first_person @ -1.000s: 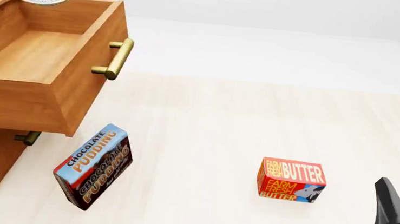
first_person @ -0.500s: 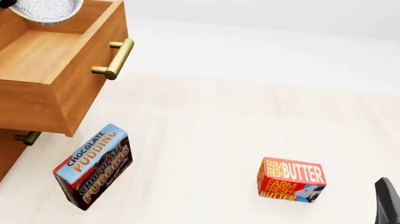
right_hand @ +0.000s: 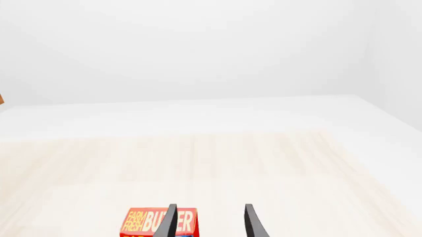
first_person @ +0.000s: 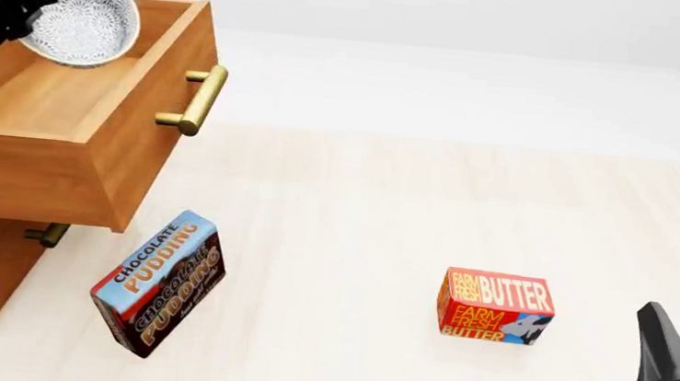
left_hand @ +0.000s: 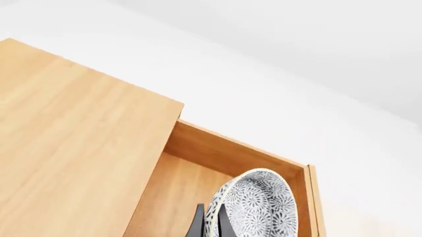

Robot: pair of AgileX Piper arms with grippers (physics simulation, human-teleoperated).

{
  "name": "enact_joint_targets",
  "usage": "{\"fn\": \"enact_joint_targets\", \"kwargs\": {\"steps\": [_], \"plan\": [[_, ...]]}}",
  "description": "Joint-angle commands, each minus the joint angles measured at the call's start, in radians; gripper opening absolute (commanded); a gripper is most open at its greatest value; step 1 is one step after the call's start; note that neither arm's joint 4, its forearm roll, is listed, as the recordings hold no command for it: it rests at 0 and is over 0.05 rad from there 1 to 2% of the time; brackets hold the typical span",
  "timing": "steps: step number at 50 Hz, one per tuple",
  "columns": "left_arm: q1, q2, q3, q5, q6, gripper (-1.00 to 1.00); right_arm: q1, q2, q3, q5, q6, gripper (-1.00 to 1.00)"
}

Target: Put the bowl in the top drawer of the cabinet.

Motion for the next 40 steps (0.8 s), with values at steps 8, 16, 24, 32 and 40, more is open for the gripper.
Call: {"fn": "enact_joint_targets", "kwargs": {"steps": [8, 16, 24, 32, 40], "plan": [[0.017, 0.029, 0.025, -0.025, 0.030, -1.00, 0.000, 0.000, 0.000, 0.000, 0.000, 1.00], [0.020, 0.044, 0.038, -0.033, 0.007, -1.00, 0.000, 0.000, 0.000, 0.000, 0.000, 1.00], [0.034, 0.046, 0.053, -0.044, -0.003, -1.00, 0.000, 0.000, 0.000, 0.000, 0.000, 1.00], [0.047, 0.049, 0.063, -0.048, -0.013, -1.00, 0.000, 0.000, 0.000, 0.000, 0.000, 1.00], [0.052, 0.056, 0.074, -0.058, -0.017, -1.00, 0.000, 0.000, 0.000, 0.000, 0.000, 1.00]]}}
